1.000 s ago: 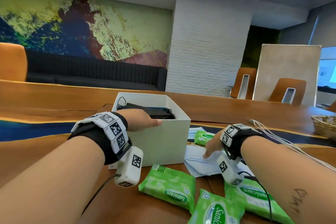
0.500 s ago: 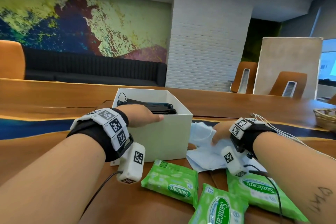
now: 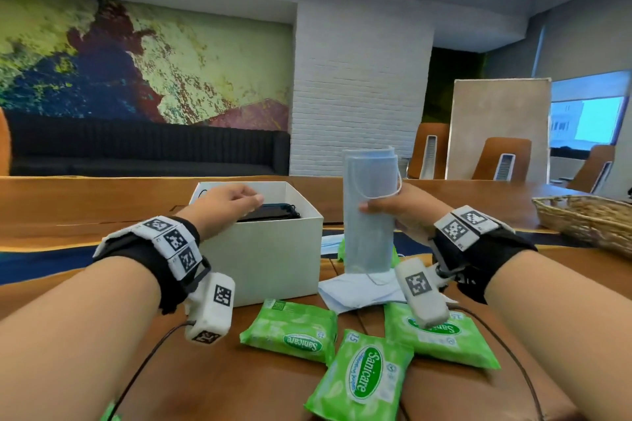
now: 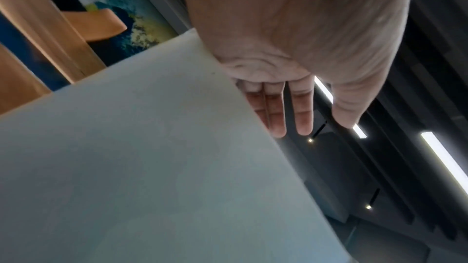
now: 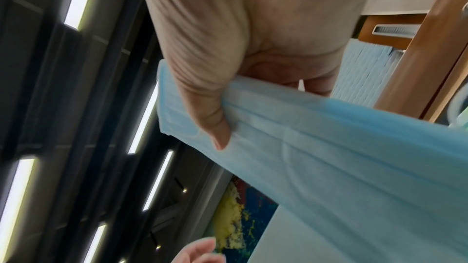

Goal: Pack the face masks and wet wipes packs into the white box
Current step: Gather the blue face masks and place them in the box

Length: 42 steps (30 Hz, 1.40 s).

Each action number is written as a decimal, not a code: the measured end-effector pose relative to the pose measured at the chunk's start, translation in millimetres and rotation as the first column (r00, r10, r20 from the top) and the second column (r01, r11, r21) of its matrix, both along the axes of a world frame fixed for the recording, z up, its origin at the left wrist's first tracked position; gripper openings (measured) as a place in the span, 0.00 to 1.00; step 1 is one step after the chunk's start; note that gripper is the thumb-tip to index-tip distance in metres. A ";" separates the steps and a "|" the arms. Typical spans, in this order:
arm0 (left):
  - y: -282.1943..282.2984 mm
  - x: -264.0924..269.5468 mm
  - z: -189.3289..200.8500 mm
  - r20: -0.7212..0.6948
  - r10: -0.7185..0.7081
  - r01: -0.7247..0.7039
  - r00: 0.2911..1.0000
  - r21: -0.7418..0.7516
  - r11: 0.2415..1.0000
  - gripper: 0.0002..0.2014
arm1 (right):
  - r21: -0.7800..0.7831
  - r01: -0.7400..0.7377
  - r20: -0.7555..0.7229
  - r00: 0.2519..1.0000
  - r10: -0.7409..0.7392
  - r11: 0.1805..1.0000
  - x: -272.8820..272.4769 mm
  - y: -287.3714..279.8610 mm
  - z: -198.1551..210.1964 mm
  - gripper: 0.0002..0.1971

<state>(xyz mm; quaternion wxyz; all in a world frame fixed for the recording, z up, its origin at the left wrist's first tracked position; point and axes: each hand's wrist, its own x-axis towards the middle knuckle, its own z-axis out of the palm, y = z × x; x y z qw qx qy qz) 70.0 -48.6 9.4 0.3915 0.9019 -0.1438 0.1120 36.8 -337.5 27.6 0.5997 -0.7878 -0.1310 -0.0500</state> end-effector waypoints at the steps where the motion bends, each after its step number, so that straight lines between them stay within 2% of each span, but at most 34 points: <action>1: -0.2 -5.0 2.2 0.027 -0.025 0.027 0.999 -0.068 0.997 0.12 | 0.043 -0.017 0.020 1.000 0.016 0.999 -6.0 5.2 1.8 0.16; 3: -6.0 -18.1 6.4 0.022 -0.114 0.116 0.993 -0.149 0.982 0.15 | 0.120 -0.054 0.049 0.998 0.048 0.991 -15.2 17.1 5.3 0.15; 6: -22.9 -34.4 10.1 -0.040 -0.290 0.274 0.956 -0.226 0.935 0.25 | 0.230 -0.092 0.056 0.995 0.081 0.969 -22.4 35.8 8.3 0.13; 8: -34.2 -43.5 10.7 -0.095 -0.367 0.339 0.925 -0.228 0.913 0.20 | 0.300 -0.091 0.039 0.996 0.083 0.950 -23.2 47.3 8.8 0.13; 10: -40.8 -49.6 11.4 -0.139 -0.381 0.336 0.914 -0.267 0.903 0.13 | 0.356 -0.076 0.016 0.997 0.075 0.931 -22.7 56.1 8.9 0.14; 13: -42.8 -54.0 7.5 -0.177 -0.381 0.317 0.908 -0.305 0.898 0.15 | 0.407 -0.091 0.010 0.995 0.095 0.909 -22.4 64.3 6.3 0.14; 15: -40.7 -54.8 4.1 -0.180 -0.352 0.299 0.919 -0.268 0.916 0.15 | 0.403 -0.103 0.026 0.995 0.101 0.909 -22.0 67.5 3.8 0.13; 17: -36.0 -55.6 2.5 -0.177 -0.312 0.278 0.933 -0.193 0.941 0.14 | 0.380 -0.084 0.083 0.995 0.057 0.921 -18.5 66.6 1.9 0.21; 20: -24.2 -55.5 2.8 -0.176 -0.237 0.225 0.955 -0.086 0.971 0.12 | 0.289 0.131 0.156 0.971 -0.181 0.948 -11.4 55.4 0.9 0.45; 22: -16.5 -55.3 4.2 -0.191 -0.211 0.204 0.959 -0.056 0.977 0.11 | 0.127 0.215 0.275 0.930 -0.243 0.968 -11.7 48.8 0.9 0.53; 25: -9.1 -57.4 8.4 -0.215 -0.188 0.190 0.958 -0.013 0.982 0.11 | -0.122 0.248 0.458 0.873 -0.167 0.961 -15.0 47.5 2.4 0.48; 28: -5.7 -58.3 12.4 -0.208 -0.179 0.181 0.962 -0.013 0.983 0.12 | -0.284 0.205 0.453 0.890 -0.057 0.937 -14.2 49.8 6.1 0.38; 30: -4.7 -57.9 11.5 -0.211 -0.185 0.180 0.960 -0.045 0.983 0.10 | -0.354 0.222 0.434 0.899 -0.051 0.909 -14.2 52.7 6.2 0.33; 33: -5.4 -59.4 3.0 -0.243 -0.210 0.202 0.947 -0.055 0.978 0.07 | -0.425 0.322 0.451 0.885 -0.111 0.846 -13.9 57.8 -0.7 0.36; 35: -5.9 -59.4 -4.4 -0.247 -0.212 0.218 0.946 -0.004 0.976 0.05 | -0.468 0.358 0.451 0.883 -0.130 0.808 -13.5 58.6 -6.2 0.41; 37: -5.2 -58.5 -8.6 -0.238 -0.195 0.220 0.952 0.085 0.972 0.02 | -0.520 0.329 0.407 0.907 -0.111 0.788 -13.5 57.8 -10.7 0.47; 39: -3.5 -57.0 -9.6 -0.227 -0.173 0.213 0.959 0.164 0.963 0.03 | -0.523 0.251 0.316 0.945 -0.089 0.815 -14.5 56.5 -13.3 0.50; 41: -1.6 -56.0 -8.8 -0.217 -0.155 0.204 0.964 0.223 0.953 0.05 | -0.507 0.190 0.255 0.965 -0.064 0.840 -15.5 54.6 -16.6 0.44; 42: -0.9 -55.4 -8.5 -0.212 -0.145 0.198 0.967 0.256 0.946 0.05 | -0.513 0.176 0.245 0.968 -0.053 0.840 -15.1 53.3 -18.8 0.37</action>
